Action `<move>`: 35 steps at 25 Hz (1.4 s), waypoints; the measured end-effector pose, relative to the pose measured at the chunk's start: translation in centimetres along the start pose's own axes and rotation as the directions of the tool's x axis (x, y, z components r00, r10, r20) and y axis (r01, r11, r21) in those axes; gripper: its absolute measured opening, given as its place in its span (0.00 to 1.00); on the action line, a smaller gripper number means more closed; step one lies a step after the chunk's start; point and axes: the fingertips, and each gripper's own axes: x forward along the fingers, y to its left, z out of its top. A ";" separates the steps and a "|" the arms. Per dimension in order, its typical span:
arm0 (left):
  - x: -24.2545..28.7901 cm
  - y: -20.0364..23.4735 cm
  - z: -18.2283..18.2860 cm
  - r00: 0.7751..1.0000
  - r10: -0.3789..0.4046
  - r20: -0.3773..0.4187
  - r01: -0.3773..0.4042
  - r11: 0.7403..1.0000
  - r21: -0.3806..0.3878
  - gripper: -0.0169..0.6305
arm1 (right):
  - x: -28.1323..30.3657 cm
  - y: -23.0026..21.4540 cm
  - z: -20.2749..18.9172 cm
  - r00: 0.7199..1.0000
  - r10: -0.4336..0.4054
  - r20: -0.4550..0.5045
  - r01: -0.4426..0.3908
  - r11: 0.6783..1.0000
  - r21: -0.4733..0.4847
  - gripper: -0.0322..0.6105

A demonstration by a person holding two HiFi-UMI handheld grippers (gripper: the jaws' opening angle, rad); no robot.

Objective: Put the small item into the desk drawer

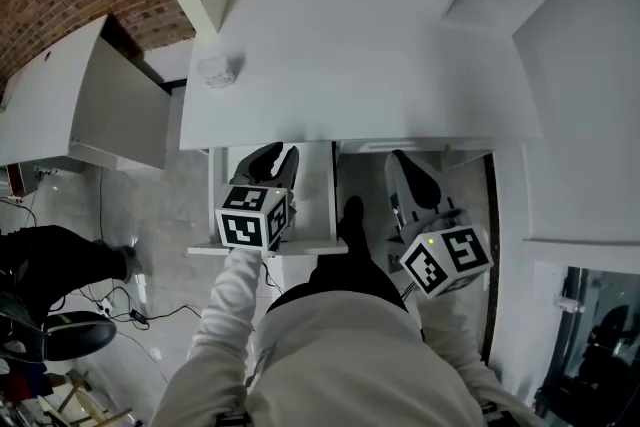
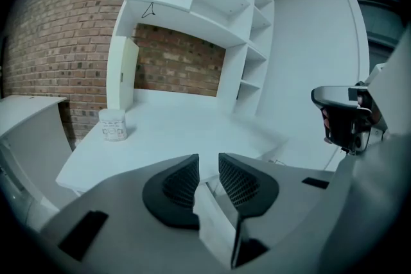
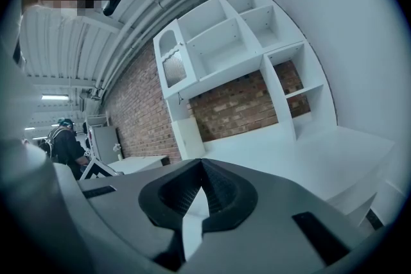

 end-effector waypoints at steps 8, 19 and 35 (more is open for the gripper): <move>-4.0 -0.6 2.3 0.997 0.011 0.074 -0.013 0.999 0.029 0.14 | -0.8 1.4 0.4 1.000 0.019 0.011 -0.018 1.000 -0.022 0.09; -7.7 0.2 3.3 0.979 0.089 0.184 -0.091 0.996 0.002 0.07 | -1.5 2.4 0.4 0.999 0.037 0.006 -0.036 0.998 -0.045 0.09; -11.4 0.5 5.2 0.953 0.113 0.282 -0.108 0.994 -0.034 0.06 | -1.7 4.2 0.1 0.998 0.062 -0.002 -0.061 0.993 -0.104 0.09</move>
